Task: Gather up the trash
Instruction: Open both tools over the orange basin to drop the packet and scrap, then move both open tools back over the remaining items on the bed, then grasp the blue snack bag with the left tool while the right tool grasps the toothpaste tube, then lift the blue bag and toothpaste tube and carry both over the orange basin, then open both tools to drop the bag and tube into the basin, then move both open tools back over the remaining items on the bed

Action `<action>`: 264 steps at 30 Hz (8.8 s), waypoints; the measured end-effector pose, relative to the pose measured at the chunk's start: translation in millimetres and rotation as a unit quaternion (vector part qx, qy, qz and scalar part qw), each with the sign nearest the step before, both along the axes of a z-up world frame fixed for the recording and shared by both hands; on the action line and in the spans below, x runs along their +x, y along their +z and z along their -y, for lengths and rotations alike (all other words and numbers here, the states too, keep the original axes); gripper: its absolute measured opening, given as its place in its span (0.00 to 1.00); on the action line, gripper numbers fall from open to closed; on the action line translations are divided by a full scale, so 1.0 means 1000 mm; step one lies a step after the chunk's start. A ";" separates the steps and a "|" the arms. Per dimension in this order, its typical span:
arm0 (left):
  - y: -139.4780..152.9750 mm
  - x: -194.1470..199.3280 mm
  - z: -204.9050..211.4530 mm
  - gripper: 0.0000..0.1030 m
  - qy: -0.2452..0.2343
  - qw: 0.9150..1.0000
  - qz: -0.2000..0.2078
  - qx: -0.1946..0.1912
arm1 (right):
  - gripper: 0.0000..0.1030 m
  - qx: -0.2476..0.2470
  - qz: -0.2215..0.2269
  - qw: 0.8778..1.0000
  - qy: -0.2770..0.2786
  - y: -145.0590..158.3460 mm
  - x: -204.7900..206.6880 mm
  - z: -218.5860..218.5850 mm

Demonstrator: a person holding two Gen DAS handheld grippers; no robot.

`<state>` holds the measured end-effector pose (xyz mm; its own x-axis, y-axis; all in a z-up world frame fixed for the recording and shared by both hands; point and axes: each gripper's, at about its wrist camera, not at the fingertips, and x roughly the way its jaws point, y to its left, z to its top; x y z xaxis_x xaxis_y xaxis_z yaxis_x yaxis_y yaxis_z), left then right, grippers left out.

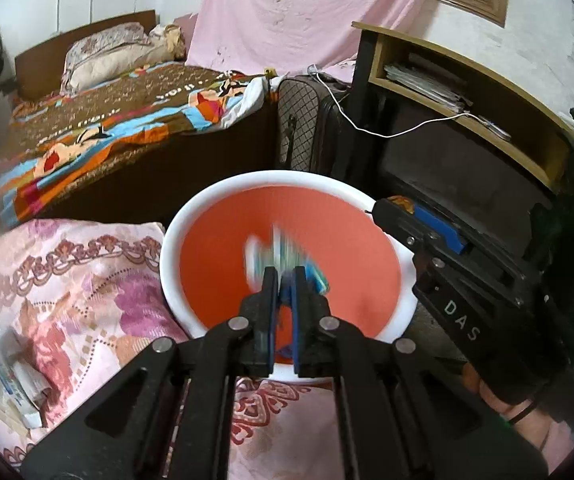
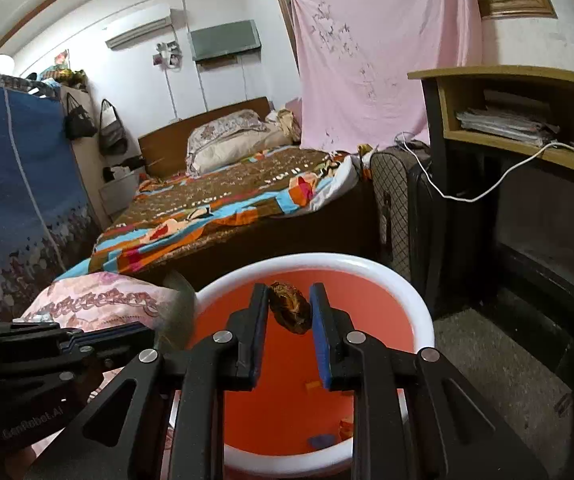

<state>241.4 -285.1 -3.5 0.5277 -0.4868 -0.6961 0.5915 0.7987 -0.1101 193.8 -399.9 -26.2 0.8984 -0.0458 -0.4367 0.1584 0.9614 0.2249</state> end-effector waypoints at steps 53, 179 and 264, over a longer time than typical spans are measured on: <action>0.071 -0.084 -0.229 1.00 0.305 0.924 0.221 -0.061 | 1.00 -0.084 0.238 0.966 0.047 0.099 -0.065 -0.136; 0.085 -0.071 -0.154 0.17 0.143 0.950 0.236 -0.146 | 0.20 -0.099 0.220 0.967 0.079 0.071 -0.035 -0.095; 0.066 -0.079 -0.230 0.96 0.303 0.920 0.228 -0.097 | 1.00 -0.104 0.131 0.983 0.078 0.095 -0.041 -0.130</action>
